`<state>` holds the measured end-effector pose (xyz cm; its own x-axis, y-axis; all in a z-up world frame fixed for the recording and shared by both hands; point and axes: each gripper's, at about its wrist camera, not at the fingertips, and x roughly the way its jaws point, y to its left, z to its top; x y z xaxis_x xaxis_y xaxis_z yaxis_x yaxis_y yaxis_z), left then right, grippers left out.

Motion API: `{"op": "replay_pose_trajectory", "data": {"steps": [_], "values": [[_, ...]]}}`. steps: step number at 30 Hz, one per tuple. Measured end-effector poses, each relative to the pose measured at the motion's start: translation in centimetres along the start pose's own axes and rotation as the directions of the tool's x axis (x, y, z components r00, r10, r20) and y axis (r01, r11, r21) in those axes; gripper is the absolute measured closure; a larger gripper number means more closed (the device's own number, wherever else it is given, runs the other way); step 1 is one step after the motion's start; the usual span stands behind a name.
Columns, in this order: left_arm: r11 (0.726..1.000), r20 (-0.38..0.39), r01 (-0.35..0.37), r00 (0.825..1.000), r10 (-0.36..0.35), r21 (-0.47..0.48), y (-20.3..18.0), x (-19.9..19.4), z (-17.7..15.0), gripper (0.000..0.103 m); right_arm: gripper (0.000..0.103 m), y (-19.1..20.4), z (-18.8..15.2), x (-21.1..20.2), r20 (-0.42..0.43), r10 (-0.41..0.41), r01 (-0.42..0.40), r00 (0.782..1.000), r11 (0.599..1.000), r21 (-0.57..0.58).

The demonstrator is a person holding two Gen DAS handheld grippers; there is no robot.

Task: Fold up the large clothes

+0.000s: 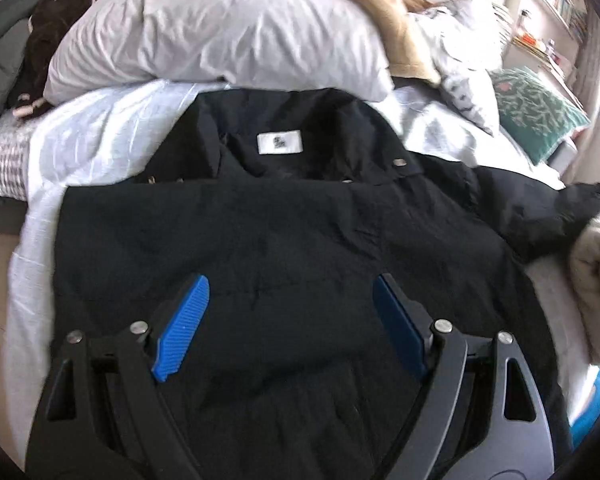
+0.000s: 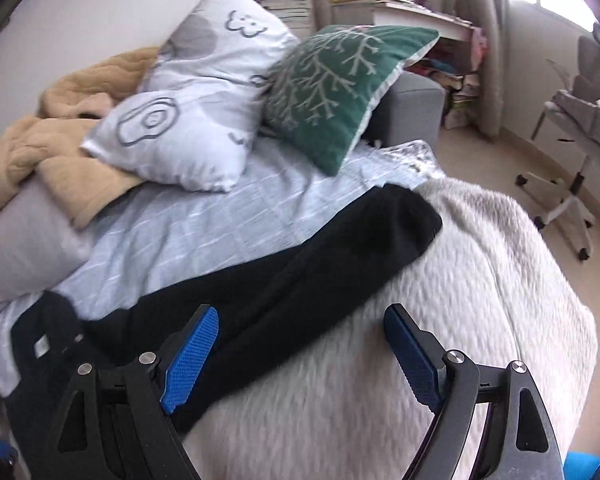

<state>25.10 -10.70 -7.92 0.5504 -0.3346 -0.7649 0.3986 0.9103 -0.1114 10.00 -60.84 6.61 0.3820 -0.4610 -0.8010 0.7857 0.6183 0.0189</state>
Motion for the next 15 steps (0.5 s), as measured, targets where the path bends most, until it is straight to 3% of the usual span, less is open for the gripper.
{"op": "replay_pose_trajectory", "data": {"steps": [2,3,4,6,9,12,15], "values": [[1.0,-0.005,-0.001,1.0,0.001,-0.029,0.8,2.5,-1.0,0.019,0.025,0.4,0.5,0.9,0.009,-0.041,0.041,0.999,0.999,-0.007],[0.999,-0.014,-0.003,1.0,0.003,-0.041,1.1,3.4,-1.4,0.019,0.04,0.6,0.8,1.5,0.003,-0.061,0.061,0.998,0.998,-0.013],[0.999,-0.028,-0.008,1.0,0.006,-0.053,1.5,4.4,-1.9,0.019,0.068,0.7,0.9,2.0,-0.005,-0.07,0.07,0.998,0.997,-0.019],[0.997,-0.025,-0.006,1.0,0.004,-0.075,2.3,5.4,-3.3,0.019,0.092,0.7,1.3,3.2,-0.056,-0.052,0.051,0.997,0.998,-0.025],[0.998,0.025,-0.004,1.0,0.006,-0.057,2.4,4.7,-4.2,0.019,0.095,1.2,1.2,2.1,-0.02,-0.037,0.036,0.999,0.998,-0.045],[1.0,0.006,-0.018,1.0,0.018,-0.016,1.9,4.1,-3.6,0.019,0.096,3.0,1.2,-0.7,0.061,0.003,0.003,0.998,0.995,-0.1],[0.999,0.007,0.045,0.999,-0.045,-0.027,2.2,3.1,-3.1,0.019,0.096,5.7,1.2,-4.5,0.135,0.087,-0.067,0.987,0.986,-0.151]]}}
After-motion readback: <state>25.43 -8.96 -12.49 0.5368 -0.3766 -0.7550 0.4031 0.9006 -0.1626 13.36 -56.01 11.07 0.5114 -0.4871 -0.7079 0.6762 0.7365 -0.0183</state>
